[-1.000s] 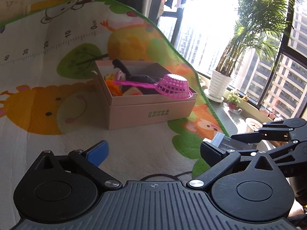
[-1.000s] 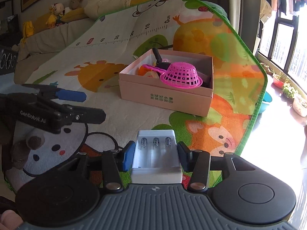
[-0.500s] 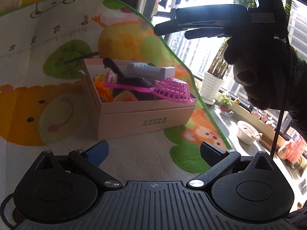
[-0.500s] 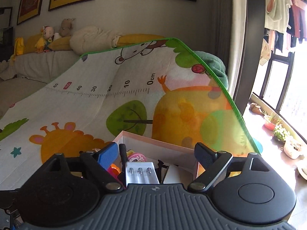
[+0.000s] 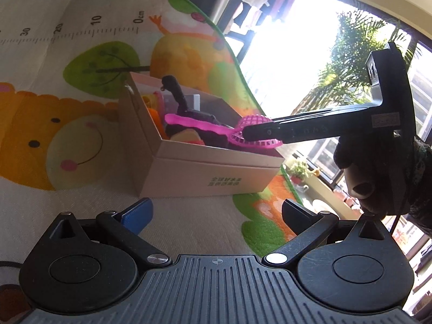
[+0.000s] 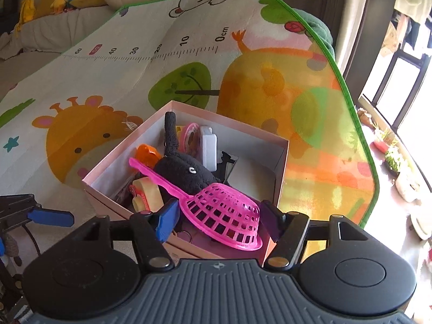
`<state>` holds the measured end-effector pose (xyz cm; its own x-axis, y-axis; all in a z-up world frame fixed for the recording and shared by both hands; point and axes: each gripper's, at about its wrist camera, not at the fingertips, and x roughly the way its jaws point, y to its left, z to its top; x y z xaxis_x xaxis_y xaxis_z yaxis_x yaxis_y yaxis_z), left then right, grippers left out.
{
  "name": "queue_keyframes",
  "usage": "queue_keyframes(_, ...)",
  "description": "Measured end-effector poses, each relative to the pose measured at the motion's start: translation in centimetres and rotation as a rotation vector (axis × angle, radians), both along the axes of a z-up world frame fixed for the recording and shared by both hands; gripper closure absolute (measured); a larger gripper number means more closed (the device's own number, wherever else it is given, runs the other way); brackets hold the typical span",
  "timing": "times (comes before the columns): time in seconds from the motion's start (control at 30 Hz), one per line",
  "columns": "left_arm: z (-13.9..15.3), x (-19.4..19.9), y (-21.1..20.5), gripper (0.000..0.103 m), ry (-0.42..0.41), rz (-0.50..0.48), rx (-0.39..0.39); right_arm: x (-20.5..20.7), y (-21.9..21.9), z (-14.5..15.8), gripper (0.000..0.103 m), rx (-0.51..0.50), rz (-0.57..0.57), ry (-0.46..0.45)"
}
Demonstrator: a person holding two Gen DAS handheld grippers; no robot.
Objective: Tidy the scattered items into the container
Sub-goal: 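Open the right tool and release the hub into the pink box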
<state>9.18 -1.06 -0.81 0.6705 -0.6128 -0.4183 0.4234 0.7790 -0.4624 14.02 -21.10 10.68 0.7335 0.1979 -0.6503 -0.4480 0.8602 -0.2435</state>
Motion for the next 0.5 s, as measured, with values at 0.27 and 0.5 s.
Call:
queue_keyframes(0.27, -0.5, 0.5, 0.2, 0.000, 0.034, -0.003, -0.018, 4.6, 4.0, 0.9, 0.069, -0.131, 0.105, -0.247)
queue_keyframes(0.5, -0.5, 0.4, 0.2, 0.000, 0.043, -0.005, -0.019, 5.3, 2.5, 1.5, 0.043, 0.086, 0.056, -0.104)
